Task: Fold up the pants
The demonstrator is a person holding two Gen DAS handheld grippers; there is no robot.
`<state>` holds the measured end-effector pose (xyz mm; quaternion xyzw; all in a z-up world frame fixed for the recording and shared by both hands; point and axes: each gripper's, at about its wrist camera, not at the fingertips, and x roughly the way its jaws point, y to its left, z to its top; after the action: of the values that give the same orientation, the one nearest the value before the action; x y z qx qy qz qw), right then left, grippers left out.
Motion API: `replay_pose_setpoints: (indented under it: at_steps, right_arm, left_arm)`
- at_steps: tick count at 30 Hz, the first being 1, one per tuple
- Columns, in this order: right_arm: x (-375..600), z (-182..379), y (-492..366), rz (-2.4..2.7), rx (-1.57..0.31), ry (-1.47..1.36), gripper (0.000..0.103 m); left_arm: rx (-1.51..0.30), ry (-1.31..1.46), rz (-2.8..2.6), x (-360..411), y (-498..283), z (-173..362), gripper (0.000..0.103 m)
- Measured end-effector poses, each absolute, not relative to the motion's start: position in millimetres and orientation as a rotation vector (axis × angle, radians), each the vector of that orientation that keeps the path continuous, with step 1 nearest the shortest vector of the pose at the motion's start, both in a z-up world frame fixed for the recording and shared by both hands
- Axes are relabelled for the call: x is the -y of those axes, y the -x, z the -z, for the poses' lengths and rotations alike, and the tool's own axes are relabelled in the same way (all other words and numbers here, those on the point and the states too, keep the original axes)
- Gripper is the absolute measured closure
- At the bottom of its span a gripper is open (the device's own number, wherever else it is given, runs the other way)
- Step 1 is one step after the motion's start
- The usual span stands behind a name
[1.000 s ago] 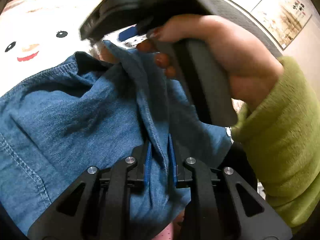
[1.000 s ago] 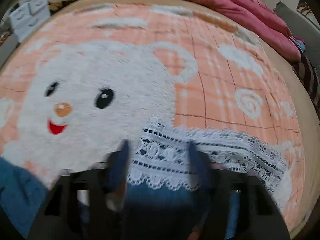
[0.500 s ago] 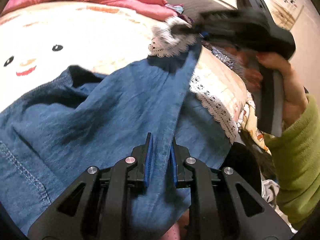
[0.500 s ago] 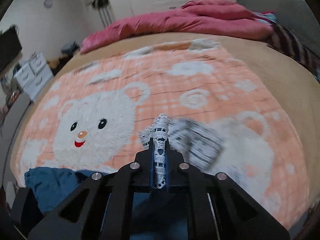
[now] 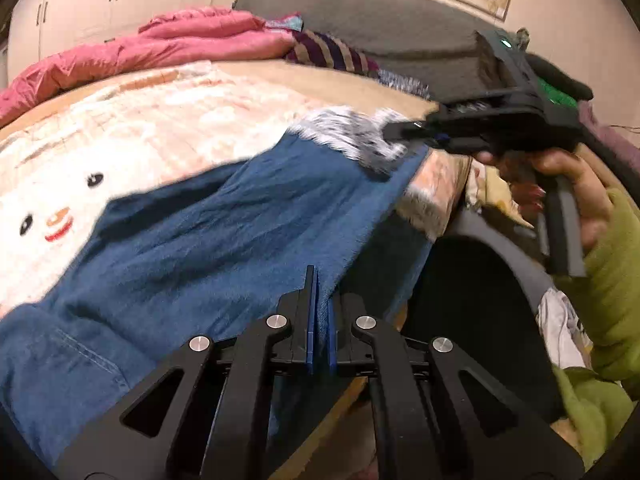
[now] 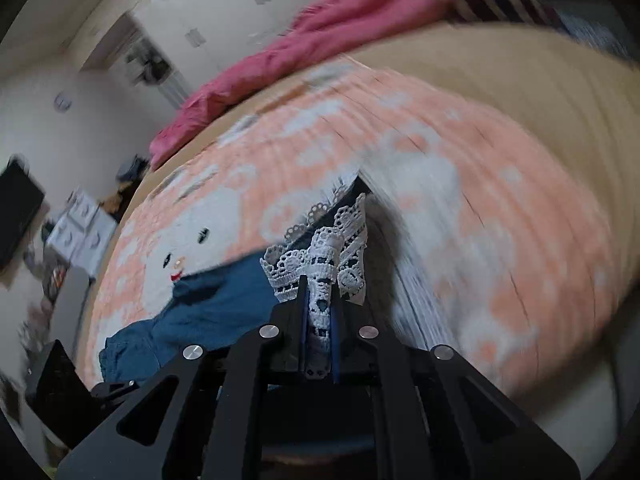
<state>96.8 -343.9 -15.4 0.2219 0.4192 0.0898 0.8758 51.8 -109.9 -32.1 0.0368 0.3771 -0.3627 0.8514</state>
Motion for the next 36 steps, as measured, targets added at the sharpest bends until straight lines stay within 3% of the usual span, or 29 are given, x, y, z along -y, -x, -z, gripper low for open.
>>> replay_pose_setpoints:
  at_steps: [6, 15, 17, 29, 31, 32, 33, 36]
  right_arm:
    - [371, 47, -69, -0.147, -0.911, -0.586, 0.088]
    - [381, 47, -53, -0.177, -0.891, -0.645, 0.090]
    - [388, 56, -50, -0.159, -0.935, -0.648, 0.083]
    - [396, 77, -42, -0.149, -0.993, -0.607, 0.085]
    - [402, 80, -38, -0.167, -0.982, -0.657, 0.076]
    - [404, 78, -35, -0.162, -0.976, -0.654, 0.063]
    - [407, 73, -32, -0.140, -0.964, -0.639, 0.057]
    - [417, 57, -21, -0.139, -0.904, -0.627, 0.055]
  left_arm:
    - [-0.848, -0.096, 0.729, 111, -54, 52, 0.103]
    - [-0.855, -0.093, 0.700, 100, -52, 57, 0.102]
    - [-0.862, -0.091, 0.692, 99, -52, 59, 0.102]
    - [-0.882, -0.174, 0.702, 104, -38, 64, 0.102]
    - [-0.893, -0.173, 0.698, 104, -37, 68, 0.102]
    - [-0.894, -0.166, 0.696, 103, -37, 69, 0.101]
    - [-0.894, -0.155, 0.696, 100, -37, 70, 0.101]
    - [-0.888, -0.119, 0.701, 93, -34, 66, 0.094]
